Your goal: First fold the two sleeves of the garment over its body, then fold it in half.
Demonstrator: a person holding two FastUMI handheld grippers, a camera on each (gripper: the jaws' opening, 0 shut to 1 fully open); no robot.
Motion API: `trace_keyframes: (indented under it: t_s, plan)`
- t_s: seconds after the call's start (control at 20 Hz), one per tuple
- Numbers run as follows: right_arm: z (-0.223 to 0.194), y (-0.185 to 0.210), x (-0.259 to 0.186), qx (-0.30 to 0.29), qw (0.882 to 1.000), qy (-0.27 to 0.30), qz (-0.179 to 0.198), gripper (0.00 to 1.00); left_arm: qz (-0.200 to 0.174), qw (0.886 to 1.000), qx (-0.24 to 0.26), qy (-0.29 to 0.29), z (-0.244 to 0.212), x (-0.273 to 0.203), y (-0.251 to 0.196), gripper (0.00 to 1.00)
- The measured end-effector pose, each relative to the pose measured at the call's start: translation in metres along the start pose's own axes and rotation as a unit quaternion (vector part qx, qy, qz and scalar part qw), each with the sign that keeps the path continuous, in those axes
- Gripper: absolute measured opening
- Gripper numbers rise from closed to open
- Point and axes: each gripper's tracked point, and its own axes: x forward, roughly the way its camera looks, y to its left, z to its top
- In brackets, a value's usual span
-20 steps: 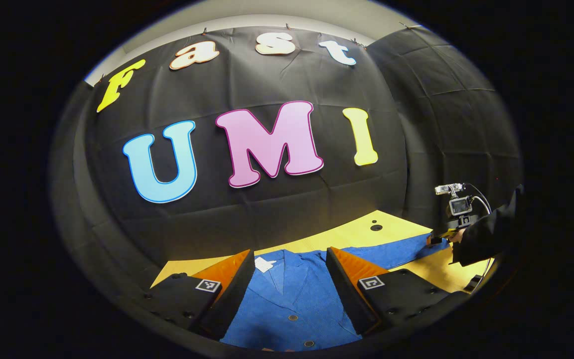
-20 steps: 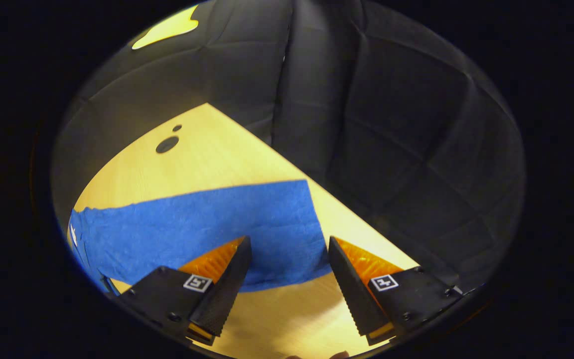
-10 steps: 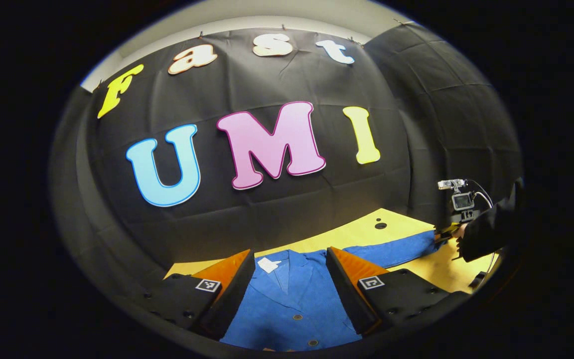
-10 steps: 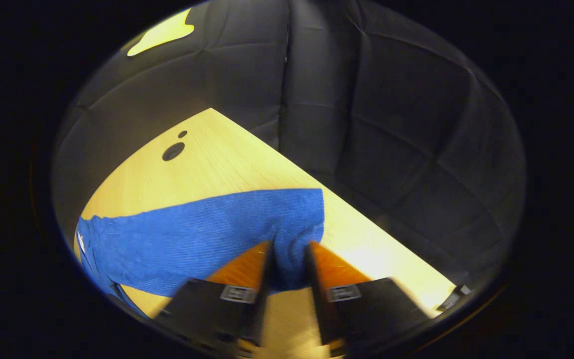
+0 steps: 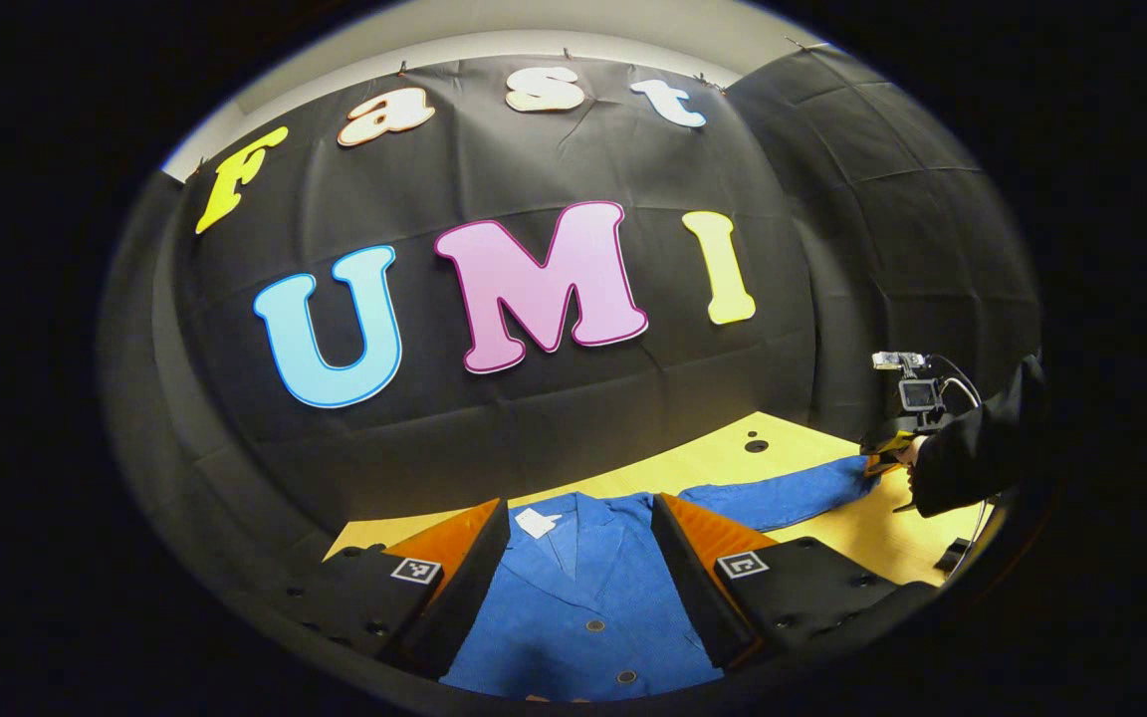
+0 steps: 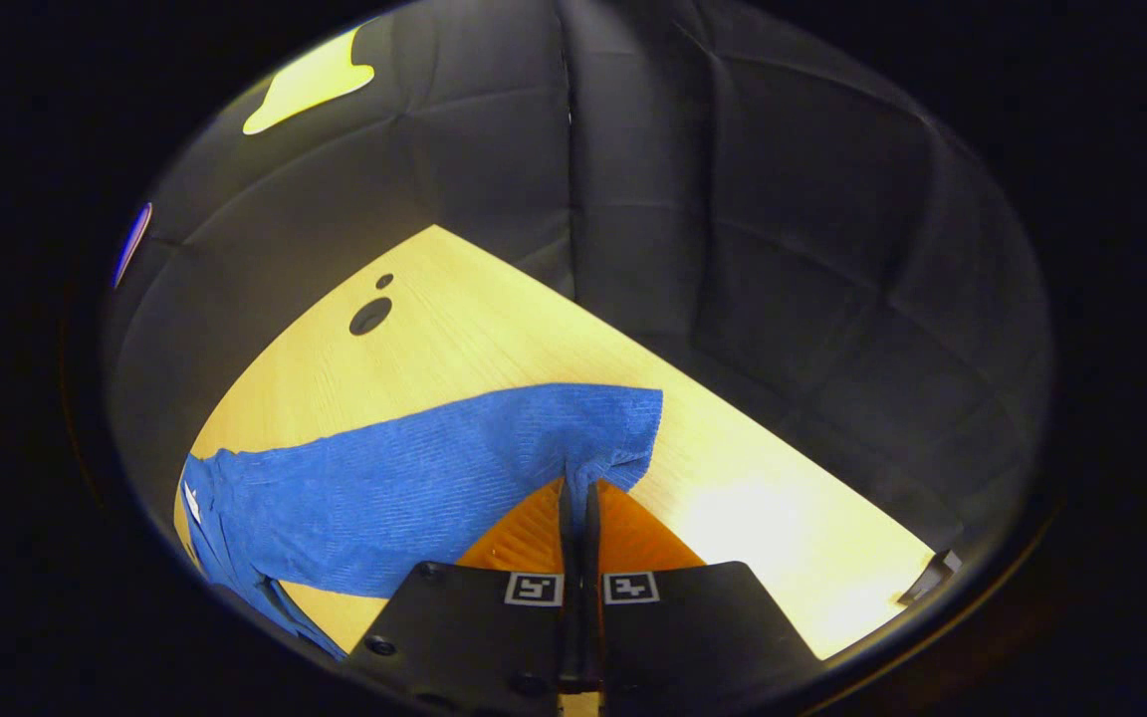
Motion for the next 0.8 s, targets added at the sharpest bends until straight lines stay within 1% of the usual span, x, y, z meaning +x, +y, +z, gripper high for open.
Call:
trace_keyframes:
  t_s: [0.05,0.15,0.25,0.4,0.5,0.65,0.8]
  plan:
    - [0.006,0.004,-0.009,0.002,1.000,-0.013,0.002,0.01,-0.001,1.000,0.000,-0.001,0.001,-0.002,0.000,0.83]
    - [0.011,0.018,-0.027,0.011,0.999,-0.029,0.018,0.01,-0.001,1.000,0.003,-0.006,0.003,-0.009,0.004,0.83]
    - [0.022,0.032,-0.049,0.014,0.998,-0.058,0.030,0.01,0.000,1.000,-0.004,-0.009,0.001,-0.019,0.009,0.83]
    - [0.018,0.084,-0.085,-0.002,0.995,-0.075,0.072,0.00,0.002,1.000,-0.019,-0.005,-0.007,-0.038,0.022,0.83]
    - [0.012,0.113,-0.103,-0.031,0.992,-0.089,0.085,0.00,0.009,1.000,-0.023,0.000,-0.014,-0.052,0.035,0.83]
    - [-0.003,0.163,-0.124,-0.043,0.988,-0.091,0.119,0.01,0.028,0.999,-0.020,-0.002,-0.018,-0.075,0.061,0.83]
    - [-0.018,0.207,-0.147,-0.065,0.983,-0.092,0.147,0.01,0.050,0.998,-0.030,0.001,-0.027,-0.094,0.086,0.83]
